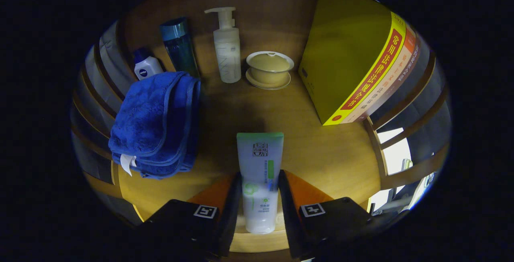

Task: Pull open the drawer, take out the items inside it, and place them on the countertop above the cabinet.

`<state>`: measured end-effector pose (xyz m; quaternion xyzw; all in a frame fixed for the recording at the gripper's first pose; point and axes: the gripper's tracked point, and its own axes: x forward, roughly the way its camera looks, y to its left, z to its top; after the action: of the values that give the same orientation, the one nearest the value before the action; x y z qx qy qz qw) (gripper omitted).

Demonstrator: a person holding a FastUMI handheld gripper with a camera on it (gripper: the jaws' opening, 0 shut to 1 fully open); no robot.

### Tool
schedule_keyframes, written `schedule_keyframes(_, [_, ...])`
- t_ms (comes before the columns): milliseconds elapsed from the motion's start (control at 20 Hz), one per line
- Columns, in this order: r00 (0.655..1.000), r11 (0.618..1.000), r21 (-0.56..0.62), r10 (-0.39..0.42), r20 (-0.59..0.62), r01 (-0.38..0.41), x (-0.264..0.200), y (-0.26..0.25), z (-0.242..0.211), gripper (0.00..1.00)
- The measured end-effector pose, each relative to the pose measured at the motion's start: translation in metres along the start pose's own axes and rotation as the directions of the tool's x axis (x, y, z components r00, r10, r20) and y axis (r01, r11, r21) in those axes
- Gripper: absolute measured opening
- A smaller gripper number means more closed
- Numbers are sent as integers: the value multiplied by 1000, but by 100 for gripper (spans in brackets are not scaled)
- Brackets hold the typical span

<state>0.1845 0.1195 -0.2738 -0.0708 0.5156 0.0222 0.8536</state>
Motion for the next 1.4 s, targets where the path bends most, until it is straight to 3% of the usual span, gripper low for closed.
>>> schedule_keyframes(300, [994,1000,12,23,107,-24,-16,8,20,65])
schedule_keyframes(550, [968,1000,-5,-6,249,7,-44,6,32,100])
schedule_keyframes(850, [916,997,43,34,399,-56,-103,18,26,100])
schedule_keyframes(1100, [846,998,20,40,532,-60,-172,11,22,99])
schedule_keyframes(1400, [786,998,17,42,617,-67,-229,3,-11,100])
